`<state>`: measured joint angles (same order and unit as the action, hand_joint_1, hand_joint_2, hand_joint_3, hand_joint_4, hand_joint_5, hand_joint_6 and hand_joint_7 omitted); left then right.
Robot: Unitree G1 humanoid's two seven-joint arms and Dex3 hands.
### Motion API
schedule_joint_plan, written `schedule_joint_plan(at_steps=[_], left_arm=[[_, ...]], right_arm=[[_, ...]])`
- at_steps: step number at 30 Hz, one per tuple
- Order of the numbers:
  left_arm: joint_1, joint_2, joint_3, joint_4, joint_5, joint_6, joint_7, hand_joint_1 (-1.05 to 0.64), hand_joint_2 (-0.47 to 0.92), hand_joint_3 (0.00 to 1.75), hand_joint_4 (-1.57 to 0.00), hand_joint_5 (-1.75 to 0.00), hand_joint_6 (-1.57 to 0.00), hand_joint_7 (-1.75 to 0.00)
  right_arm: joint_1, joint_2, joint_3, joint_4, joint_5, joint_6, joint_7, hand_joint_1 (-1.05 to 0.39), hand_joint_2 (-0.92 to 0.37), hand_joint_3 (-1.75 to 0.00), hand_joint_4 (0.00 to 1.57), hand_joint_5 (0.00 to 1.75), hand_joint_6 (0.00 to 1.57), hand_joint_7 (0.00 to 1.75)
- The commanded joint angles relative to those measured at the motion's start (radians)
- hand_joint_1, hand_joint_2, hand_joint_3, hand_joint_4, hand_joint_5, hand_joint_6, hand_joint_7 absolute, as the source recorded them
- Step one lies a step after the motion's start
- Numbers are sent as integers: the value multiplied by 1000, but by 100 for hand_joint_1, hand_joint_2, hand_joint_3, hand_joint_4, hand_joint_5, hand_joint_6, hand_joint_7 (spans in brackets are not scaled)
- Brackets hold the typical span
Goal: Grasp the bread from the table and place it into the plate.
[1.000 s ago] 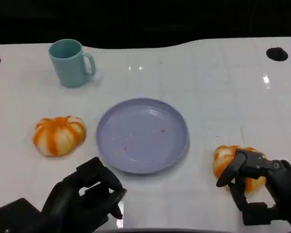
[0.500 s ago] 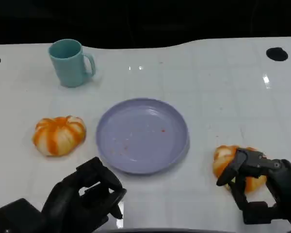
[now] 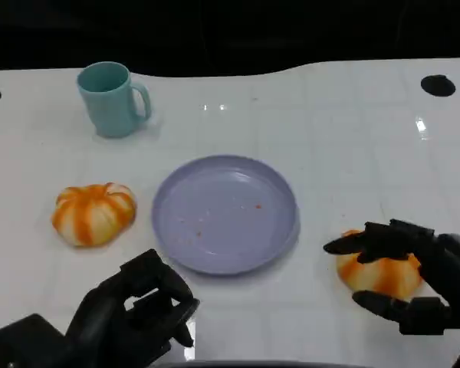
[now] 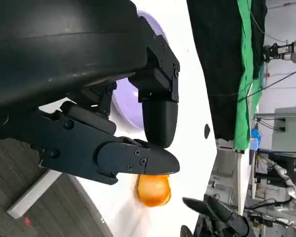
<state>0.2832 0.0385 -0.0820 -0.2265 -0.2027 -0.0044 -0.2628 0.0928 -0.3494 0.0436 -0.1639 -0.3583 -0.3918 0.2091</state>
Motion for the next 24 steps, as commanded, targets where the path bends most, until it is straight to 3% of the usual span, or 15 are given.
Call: schedule_joint_plan(at_steps=[1,9,15,24], left_arm=[[-2,13,1,-9,5,-1,-4,-59,92,25,-70,-175,-56,-163],[-3,12,-5,-10,5,5,-4,-60,92,25,-70,-175,-56,-163],[-4,8,-9,-8,5,3,-2,-60,92,25,-69,-175,-56,-163],[-3,-5,-23,-11,4,9,6,-60,92,26,-70,-175,-56,-164]], right_arm=[[6,-90,-21,-90,-59,69,58,-38,-85,-3,12,68,39,11],[-5,-210,-11,-245,-209,217,190,-47,-85,0,0,47,27,1],[-28,-224,20,-257,-306,267,211,-46,-80,0,2,44,28,1],[-95,-218,81,-183,-406,276,188,-44,-78,0,10,41,32,2]])
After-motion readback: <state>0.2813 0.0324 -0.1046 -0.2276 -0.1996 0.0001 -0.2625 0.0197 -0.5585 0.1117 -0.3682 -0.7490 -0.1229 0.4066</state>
